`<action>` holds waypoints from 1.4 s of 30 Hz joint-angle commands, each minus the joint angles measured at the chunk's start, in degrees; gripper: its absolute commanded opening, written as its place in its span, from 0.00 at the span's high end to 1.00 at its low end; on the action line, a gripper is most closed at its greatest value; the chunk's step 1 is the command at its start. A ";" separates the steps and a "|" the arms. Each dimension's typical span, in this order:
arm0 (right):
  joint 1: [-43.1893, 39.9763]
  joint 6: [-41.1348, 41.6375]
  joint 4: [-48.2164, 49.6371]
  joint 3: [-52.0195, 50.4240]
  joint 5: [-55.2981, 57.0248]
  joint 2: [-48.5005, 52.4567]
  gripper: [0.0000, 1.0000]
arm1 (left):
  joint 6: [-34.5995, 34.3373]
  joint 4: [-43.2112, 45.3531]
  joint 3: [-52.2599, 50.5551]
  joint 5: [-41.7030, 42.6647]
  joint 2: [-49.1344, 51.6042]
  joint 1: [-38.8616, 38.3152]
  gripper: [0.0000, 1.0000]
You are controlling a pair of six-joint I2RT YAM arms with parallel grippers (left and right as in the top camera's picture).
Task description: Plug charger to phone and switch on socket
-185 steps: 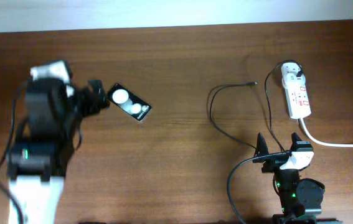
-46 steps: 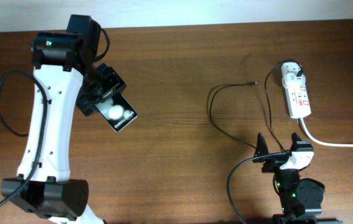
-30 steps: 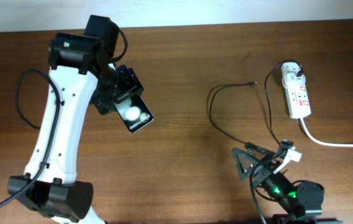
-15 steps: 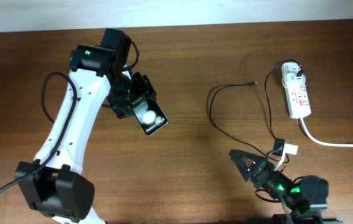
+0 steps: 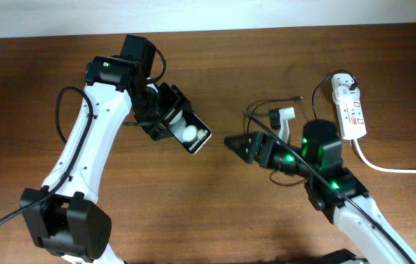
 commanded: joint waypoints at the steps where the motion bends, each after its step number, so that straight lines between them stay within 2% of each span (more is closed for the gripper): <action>1: 1.92 -0.79 7.91 1.07 5.25 5.46 0.19 | -7.19 3.08 0.24 0.96 -1.14 -1.55 0.41; 3: 5.35 -0.76 13.73 1.07 7.65 8.02 0.19 | -9.68 4.92 0.24 -1.51 -1.14 -3.54 0.41; 7: 11.63 -0.74 14.56 1.09 20.50 8.68 0.22 | -12.48 5.99 0.24 -5.29 -1.14 -7.32 0.41; 10: 14.08 2.51 14.56 1.09 27.06 8.68 0.35 | -12.63 6.67 0.24 -5.29 -1.14 -8.61 0.41; 16: 14.21 2.73 14.56 1.09 28.48 8.72 0.60 | -12.59 6.14 0.24 -4.24 -1.14 -9.11 0.40; 21: 14.21 5.29 14.34 1.09 28.02 8.72 0.73 | -12.57 5.92 0.24 -4.24 -1.14 -9.11 0.38; 25: 14.14 5.31 12.35 1.09 26.88 8.72 0.87 | -12.52 5.42 0.24 -4.24 -1.14 -9.11 0.33; 27: 14.05 5.55 12.39 1.09 25.53 8.72 0.90 | -12.07 4.70 0.24 -4.22 -1.14 -9.09 0.25; 29: 14.03 5.75 12.39 1.09 24.11 8.70 0.96 | -9.27 4.63 0.26 -4.15 -1.42 -8.70 0.01; 30: 14.03 5.92 12.39 1.09 23.41 8.70 0.96 | -8.44 4.39 0.28 -4.15 -1.81 -8.15 0.01; 32: 13.64 8.85 12.39 1.09 22.01 8.66 0.96 | -6.82 2.78 0.35 -3.78 -5.27 -5.20 0.01; 35: 10.29 14.51 12.61 1.09 16.59 8.59 0.96 | 2.34 -1.29 0.35 -6.60 -13.75 -0.57 0.01; 39: 4.39 20.35 12.61 1.09 7.63 8.59 0.96 | 3.85 -13.46 0.35 -19.91 -28.46 4.83 0.01; 42: 0.35 24.00 12.63 1.09 0.59 8.61 0.96 | 3.76 -18.49 -0.07 -33.05 -44.70 6.49 0.01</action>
